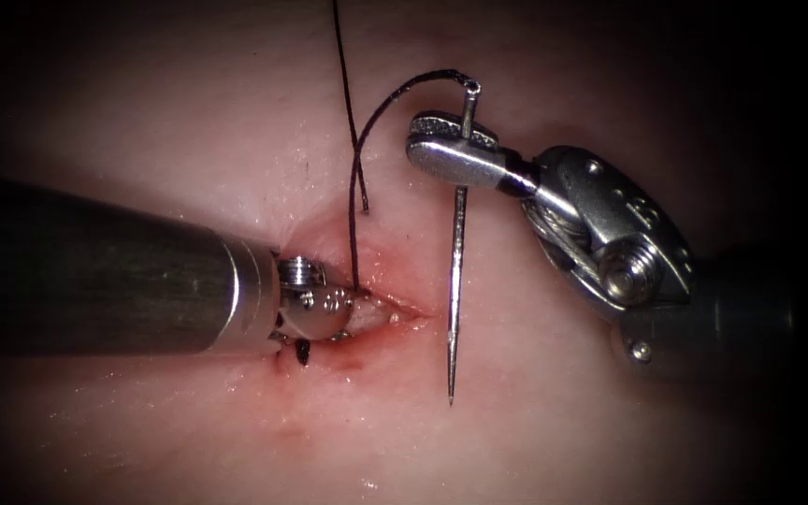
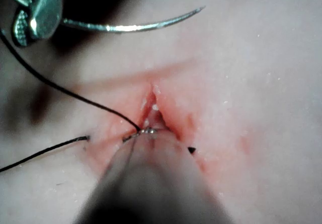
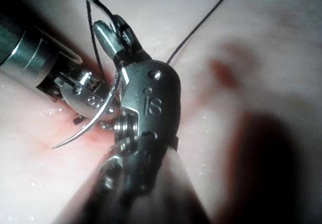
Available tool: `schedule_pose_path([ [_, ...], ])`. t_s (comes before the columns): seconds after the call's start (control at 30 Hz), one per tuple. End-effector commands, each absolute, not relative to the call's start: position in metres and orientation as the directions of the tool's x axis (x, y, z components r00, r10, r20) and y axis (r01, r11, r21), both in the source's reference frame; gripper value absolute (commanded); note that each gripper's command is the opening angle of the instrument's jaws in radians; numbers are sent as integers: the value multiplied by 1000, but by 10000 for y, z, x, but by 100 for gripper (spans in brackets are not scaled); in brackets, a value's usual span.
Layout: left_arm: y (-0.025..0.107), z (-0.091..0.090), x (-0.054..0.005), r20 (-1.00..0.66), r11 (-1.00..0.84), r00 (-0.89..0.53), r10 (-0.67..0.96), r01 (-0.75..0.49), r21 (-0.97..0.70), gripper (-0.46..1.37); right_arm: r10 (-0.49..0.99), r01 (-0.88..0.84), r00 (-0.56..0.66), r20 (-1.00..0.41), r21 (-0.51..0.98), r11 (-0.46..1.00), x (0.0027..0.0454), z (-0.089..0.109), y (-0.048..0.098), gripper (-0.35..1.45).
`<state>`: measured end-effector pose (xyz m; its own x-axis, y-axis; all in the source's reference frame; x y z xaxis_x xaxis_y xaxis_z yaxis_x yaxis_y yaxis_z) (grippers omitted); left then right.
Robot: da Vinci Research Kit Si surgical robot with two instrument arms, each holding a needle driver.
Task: Wound Closure
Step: Open the wound using the left gripper
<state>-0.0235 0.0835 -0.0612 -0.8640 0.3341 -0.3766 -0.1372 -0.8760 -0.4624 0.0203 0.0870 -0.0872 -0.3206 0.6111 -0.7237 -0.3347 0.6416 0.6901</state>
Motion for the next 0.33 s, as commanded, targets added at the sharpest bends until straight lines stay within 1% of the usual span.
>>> schedule_pose_path([
  [0.03,835,-611,-235,-376,-880,-865,333,-141,-454,88,612,-338,-321,-723,691,639,203,-873,870,-35],
  [0.33,837,-611,-235,-375,-882,-866,331,-143,-449,86,612,-337,-322,-723,691,640,203,-874,867,-35],
])
